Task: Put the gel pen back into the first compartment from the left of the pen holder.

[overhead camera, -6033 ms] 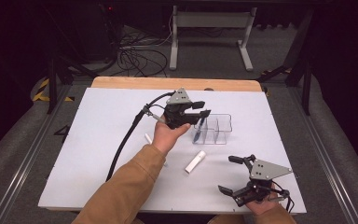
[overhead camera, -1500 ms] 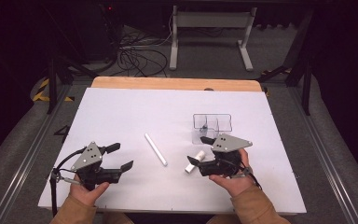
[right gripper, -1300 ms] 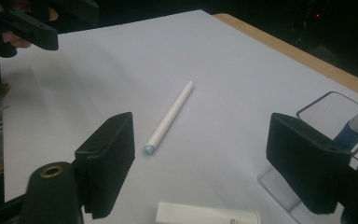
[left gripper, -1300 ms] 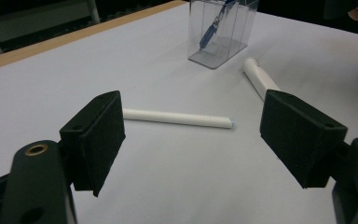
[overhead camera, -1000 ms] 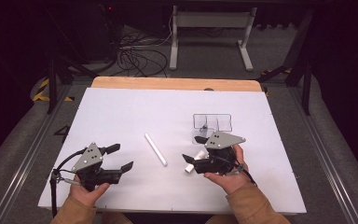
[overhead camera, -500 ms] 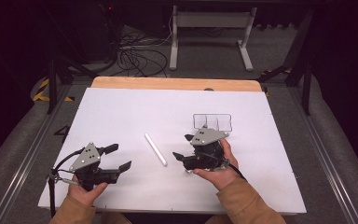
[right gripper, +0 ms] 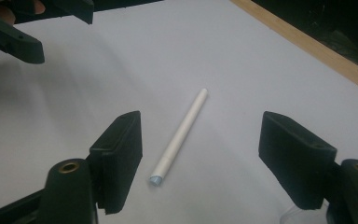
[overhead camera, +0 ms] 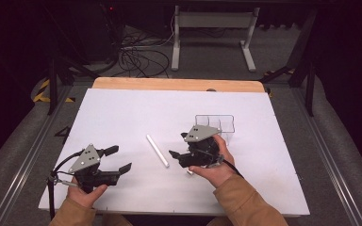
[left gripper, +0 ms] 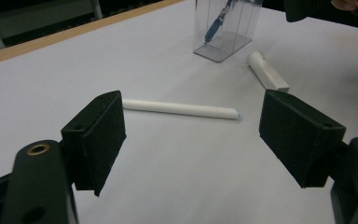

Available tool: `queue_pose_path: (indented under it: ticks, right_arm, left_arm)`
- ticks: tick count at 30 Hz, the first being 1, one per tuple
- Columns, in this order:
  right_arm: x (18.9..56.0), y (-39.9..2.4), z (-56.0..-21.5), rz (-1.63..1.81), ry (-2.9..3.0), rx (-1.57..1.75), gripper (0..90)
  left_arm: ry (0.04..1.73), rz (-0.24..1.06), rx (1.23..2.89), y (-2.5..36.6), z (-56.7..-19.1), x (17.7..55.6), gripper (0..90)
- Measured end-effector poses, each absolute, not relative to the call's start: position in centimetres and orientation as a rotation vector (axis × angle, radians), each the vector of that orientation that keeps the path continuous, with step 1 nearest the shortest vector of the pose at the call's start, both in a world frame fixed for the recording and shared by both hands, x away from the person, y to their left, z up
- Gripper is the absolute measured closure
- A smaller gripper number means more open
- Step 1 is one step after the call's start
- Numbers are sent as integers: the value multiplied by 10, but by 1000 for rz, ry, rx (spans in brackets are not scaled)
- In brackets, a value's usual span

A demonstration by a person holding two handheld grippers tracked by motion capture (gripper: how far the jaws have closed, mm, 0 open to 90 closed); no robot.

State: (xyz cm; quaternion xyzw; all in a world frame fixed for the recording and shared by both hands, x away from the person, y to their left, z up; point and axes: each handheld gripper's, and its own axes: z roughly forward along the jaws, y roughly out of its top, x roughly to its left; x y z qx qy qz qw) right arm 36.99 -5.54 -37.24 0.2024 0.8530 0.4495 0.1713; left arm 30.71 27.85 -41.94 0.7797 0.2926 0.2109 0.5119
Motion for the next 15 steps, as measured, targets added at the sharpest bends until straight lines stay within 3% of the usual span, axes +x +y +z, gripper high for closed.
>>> queue_pose_path:
  ticks: [11, 15]
  right_arm:
    - [376, -50, -369, 1227, 2464, 623, 310]
    - [378, -48, -370, 1206, 2469, 654, 252]
  left_arm:
    - [713, 513, 1867, 282, -419, 306, 236]
    - [714, 512, 1868, 283, -420, 306, 236]
